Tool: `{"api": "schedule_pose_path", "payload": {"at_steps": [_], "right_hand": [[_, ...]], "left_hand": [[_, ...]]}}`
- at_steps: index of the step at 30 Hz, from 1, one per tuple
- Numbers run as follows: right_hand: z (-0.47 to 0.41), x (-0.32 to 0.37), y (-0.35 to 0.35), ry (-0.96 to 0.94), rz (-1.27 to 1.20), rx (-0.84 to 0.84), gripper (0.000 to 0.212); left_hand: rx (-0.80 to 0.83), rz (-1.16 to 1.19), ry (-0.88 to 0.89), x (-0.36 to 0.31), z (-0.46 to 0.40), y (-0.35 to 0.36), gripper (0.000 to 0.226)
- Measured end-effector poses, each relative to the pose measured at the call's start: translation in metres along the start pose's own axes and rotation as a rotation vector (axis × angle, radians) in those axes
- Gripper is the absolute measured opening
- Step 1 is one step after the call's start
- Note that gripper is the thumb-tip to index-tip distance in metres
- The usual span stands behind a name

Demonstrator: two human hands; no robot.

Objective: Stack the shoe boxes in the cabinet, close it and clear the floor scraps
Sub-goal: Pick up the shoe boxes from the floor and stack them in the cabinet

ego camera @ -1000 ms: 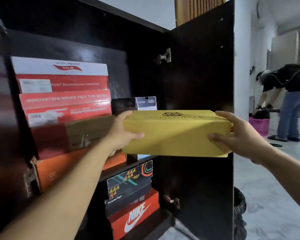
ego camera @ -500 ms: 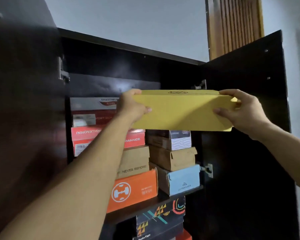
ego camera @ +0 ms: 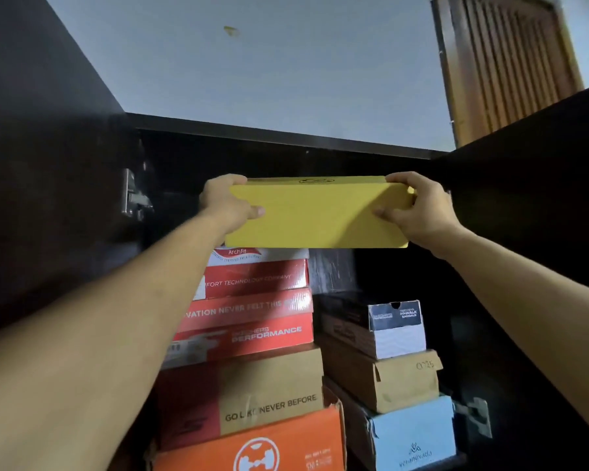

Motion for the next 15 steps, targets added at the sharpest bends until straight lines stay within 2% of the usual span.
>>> {"api": "schedule_pose_path", "payload": {"at_steps": [5, 9, 11, 13, 15], "right_hand": [[-0.022, -0.005, 0.053, 0.091, -0.046, 0.018, 0.062], [-0.032, -0.002, 0.098, 0.133, -0.095, 0.057, 0.065], [-0.033, -0.002, 0.116, 0.145, -0.118, 0.015, 0.055], [-0.034, 0.0, 0.132, 0.147, -0.099, -0.058, 0.038], [-0.034, 0.003, 0.146, 0.115, 0.0, -0.072, 0.024]], "left_hand": [[-0.051, -0.056, -0.041, 0.017, -0.025, -0.01, 0.063], [-0.19, -0.153, -0.023, 0.037, -0.036, -0.016, 0.064], [-0.259, -0.355, 0.061, 0.042, -0.038, -0.016, 0.064], [-0.289, -0.634, 0.224, 0.045, -0.035, -0.013, 0.063], [-0.239, -0.831, 0.408, 0.051, -0.03, -0.003, 0.063]]}}
Point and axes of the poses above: each hand's wrist, its own z-axis away from the middle knuckle, its own y-axis out of the palm, x = y × z, the point moved 4 cm from there along -z, towards the middle knuckle, and after that the axes turned 6 degrees about -x, right-handed, at the moved point
